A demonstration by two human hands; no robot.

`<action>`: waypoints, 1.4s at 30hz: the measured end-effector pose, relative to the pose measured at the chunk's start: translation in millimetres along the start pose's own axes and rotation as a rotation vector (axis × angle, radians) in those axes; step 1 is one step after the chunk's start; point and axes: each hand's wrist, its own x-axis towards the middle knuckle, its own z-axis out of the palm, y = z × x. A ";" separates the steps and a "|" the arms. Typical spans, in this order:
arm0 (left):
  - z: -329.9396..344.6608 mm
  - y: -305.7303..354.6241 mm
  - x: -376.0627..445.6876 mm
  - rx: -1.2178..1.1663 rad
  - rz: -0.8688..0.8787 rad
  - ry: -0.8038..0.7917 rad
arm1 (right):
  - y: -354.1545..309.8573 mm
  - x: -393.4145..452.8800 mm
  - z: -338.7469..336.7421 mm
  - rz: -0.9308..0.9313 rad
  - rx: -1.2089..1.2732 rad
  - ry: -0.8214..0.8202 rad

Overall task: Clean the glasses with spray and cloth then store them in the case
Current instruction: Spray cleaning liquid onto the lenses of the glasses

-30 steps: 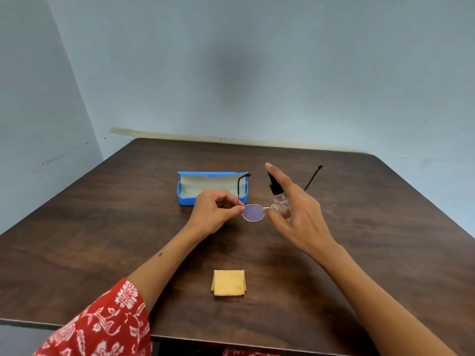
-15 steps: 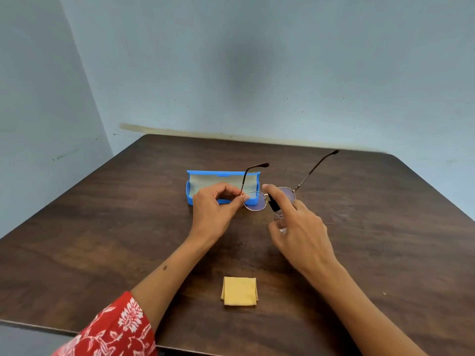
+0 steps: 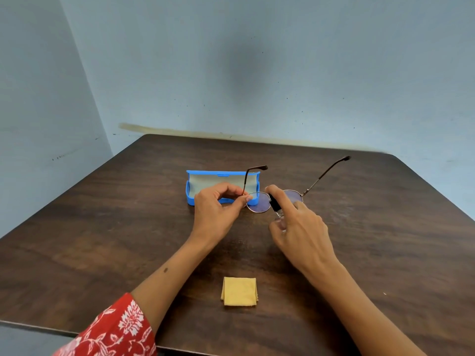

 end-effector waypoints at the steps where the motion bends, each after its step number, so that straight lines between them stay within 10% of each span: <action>1: 0.0 0.3 -0.3 0.001 0.002 0.000 | -0.1 -0.6 -0.4 0.003 0.005 0.004; 42: -5.7 -10.9 10.0 -0.006 0.016 0.185 | 20.7 -3.2 -4.8 0.127 0.133 0.315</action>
